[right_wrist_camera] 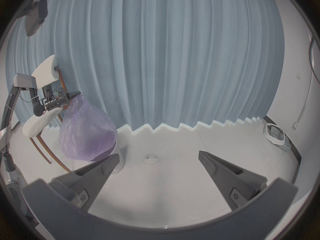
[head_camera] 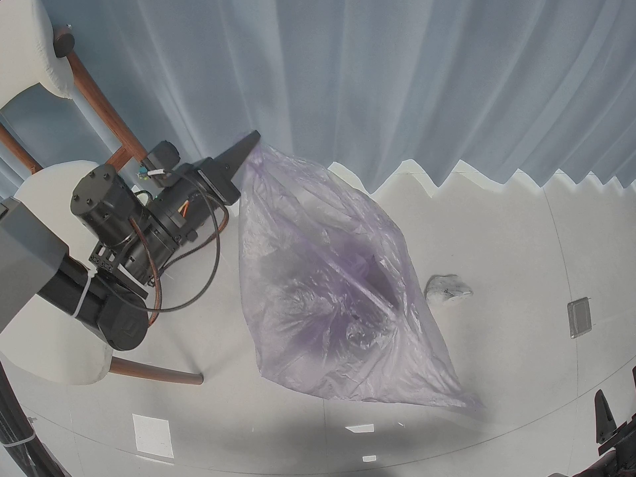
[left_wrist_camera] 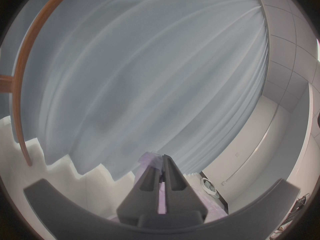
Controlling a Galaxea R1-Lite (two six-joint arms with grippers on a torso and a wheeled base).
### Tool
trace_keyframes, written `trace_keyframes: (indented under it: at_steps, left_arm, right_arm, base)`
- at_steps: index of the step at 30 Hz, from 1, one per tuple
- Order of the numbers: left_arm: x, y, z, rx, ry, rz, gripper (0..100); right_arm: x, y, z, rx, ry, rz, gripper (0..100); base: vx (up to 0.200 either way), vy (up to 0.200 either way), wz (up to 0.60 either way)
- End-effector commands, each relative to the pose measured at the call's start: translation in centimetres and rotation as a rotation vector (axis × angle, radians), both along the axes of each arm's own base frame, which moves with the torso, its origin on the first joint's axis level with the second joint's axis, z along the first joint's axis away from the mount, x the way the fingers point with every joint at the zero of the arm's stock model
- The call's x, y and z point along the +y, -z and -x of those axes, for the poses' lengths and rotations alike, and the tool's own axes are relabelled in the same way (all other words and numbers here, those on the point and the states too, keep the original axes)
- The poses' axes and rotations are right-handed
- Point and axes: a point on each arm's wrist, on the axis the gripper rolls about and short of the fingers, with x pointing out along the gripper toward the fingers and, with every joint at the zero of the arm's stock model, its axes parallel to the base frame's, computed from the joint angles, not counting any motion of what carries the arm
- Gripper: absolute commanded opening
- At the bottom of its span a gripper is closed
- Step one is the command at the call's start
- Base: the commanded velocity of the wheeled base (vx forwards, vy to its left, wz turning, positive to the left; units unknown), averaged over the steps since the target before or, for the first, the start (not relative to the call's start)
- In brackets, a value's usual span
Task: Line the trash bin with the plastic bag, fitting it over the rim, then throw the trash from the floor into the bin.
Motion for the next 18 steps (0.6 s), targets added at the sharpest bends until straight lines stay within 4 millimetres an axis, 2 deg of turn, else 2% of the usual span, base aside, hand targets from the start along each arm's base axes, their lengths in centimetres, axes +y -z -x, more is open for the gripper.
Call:
trace_keyframes:
  at_steps: [1, 2, 5, 6, 11, 18]
  left_arm:
    - [-0.6, 1.6, 1.5, 0.022, 0.012, -0.083, 0]
    - [-0.6, 1.6, 1.6, 0.020, 0.010, -0.087, 0]
    - [1.3, 3.0, 1.6, -0.096, -0.076, -0.308, 0]
    - [1.7, 3.1, 1.5, -0.112, -0.099, -0.331, 0]
    - [2.0, 2.6, 1.0, -0.097, -0.120, -0.287, 0]
    - [0.7, 2.5, 1.4, -0.087, -0.072, -0.264, 0]
  right_arm:
    - [0.0, 0.4, 0.0, -0.001, 0.000, 0.000, 100]
    - [0.0, 0.4, 0.0, -0.001, 0.000, 0.000, 100]
    - [0.0, 0.4, 0.0, -0.003, 0.000, 0.000, 100]
    - [0.0, 0.4, 0.0, -0.001, 0.000, 0.000, 100]
    - [0.0, 0.4, 0.0, -0.001, 0.000, 0.000, 100]
    - [0.0, 0.4, 0.0, -0.001, 0.000, 0.000, 100]
  base:
    - [0.000, 0.000, 0.00]
    - [0.000, 0.000, 0.00]
    - [0.000, 0.000, 0.00]
    - [0.000, 0.000, 0.00]
    - [0.000, 0.000, 0.00]
    - [0.000, 0.000, 0.00]
